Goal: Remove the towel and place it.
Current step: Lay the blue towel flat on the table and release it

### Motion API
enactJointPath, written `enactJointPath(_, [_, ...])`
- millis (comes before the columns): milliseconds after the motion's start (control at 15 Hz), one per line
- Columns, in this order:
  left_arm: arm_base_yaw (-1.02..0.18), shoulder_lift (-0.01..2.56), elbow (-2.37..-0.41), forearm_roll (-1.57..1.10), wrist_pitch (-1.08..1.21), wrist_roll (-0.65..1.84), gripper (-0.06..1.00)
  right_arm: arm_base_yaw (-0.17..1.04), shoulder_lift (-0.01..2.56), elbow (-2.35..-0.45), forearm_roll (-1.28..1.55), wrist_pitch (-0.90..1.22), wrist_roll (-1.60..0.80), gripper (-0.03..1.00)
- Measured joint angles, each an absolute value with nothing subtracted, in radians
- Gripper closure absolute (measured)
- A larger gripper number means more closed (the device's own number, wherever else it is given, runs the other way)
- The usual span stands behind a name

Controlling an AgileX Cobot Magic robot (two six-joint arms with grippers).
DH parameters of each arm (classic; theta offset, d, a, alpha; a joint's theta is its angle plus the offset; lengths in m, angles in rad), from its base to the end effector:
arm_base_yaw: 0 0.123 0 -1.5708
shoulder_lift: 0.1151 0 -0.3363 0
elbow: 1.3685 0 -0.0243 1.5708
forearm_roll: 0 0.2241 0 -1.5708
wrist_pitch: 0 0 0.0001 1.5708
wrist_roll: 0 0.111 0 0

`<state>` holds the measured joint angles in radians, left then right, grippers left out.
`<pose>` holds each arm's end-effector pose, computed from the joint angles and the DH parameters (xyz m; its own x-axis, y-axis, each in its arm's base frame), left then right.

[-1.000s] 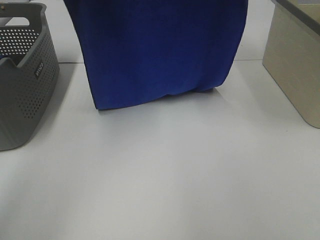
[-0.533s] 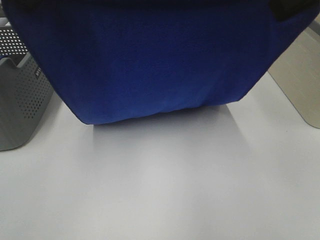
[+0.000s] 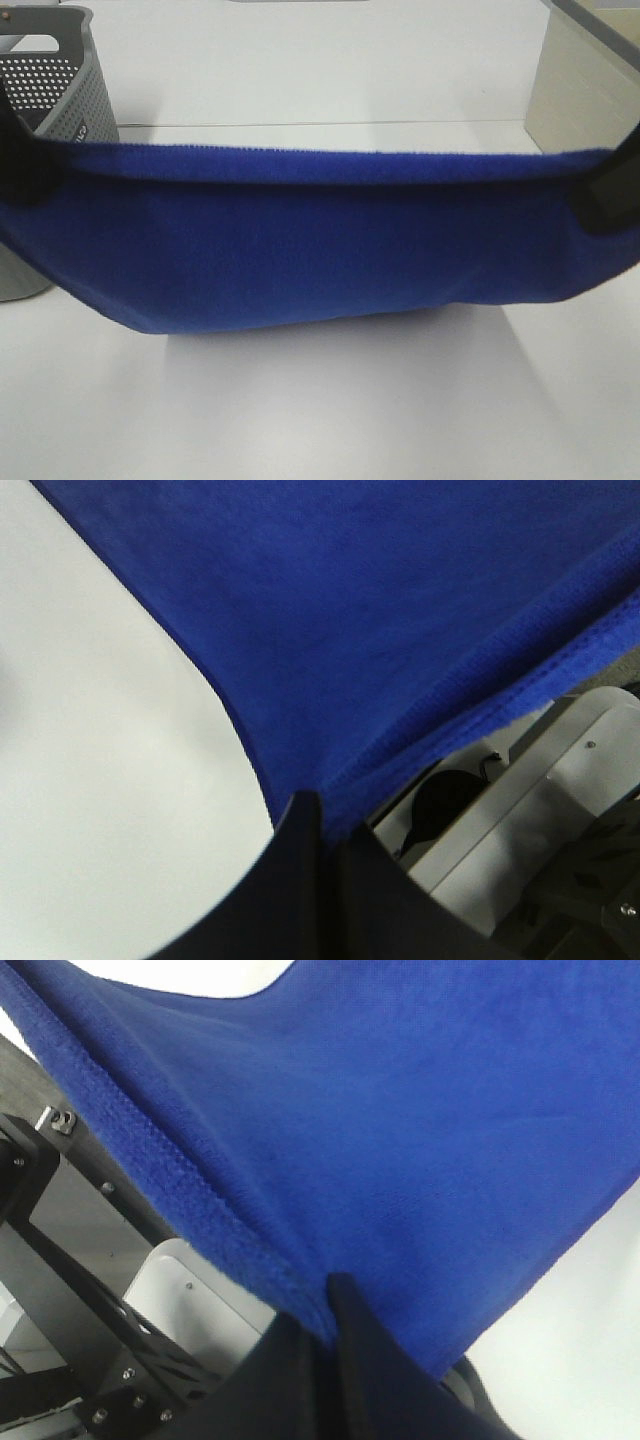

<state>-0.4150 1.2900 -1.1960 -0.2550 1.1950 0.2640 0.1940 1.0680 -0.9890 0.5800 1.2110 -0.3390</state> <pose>0.1805 -0.1080 0.3772 -0.7585 0.5125 -0.4025 0.6076 0.7795 -0.1525 0.1229 0.0822 0.3739 -0.8439 -0.2638 -0.4672 -0.4732 0.7764 0.4163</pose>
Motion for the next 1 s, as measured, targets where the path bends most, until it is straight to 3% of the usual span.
enactJointPath(600, [-0.415, 1.284, -0.790, -0.455, 1.177, 0.269, 0.94, 0.194, 1.088, -0.604, 0.645, 1.204, -0.330, 0.95])
enactJointPath(1000, [-0.415, 1.371, -0.629, -0.546, 1.091, 0.288, 0.94, 0.194, 1.331, -0.541, 0.661, 1.204, -0.329, 0.95])
